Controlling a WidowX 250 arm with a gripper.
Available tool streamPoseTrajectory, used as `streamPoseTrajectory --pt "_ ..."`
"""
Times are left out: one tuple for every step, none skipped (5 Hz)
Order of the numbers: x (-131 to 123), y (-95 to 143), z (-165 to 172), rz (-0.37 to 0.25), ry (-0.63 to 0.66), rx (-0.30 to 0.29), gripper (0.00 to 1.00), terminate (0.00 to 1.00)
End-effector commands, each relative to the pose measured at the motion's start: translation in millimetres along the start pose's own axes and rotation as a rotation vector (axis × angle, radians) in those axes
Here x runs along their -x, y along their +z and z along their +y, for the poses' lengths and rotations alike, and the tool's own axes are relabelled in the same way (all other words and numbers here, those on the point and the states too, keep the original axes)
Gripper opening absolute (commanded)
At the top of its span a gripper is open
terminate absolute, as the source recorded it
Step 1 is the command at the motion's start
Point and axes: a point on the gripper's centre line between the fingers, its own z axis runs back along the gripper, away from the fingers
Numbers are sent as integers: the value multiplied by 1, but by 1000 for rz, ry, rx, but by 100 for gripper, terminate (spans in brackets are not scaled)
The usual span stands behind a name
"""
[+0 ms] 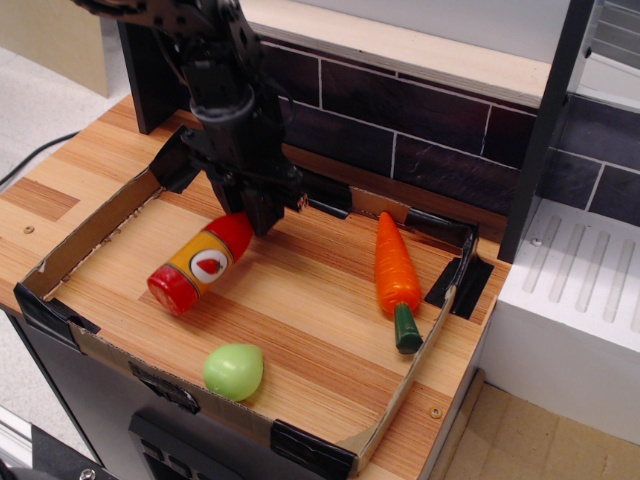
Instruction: Upright hot sauce bottle
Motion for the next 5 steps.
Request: streamPoseTrajectory --pt "-22 56 15 -278 34 -44 0 0" --pt "-26 66 17 -472 31 -36 0 0" --pt "-34 71 18 -555 19 -5 0 0" --pt "-36 72 17 -634 2 -24 0 0" --pt "-38 73 15 -737 -13 -43 0 0"
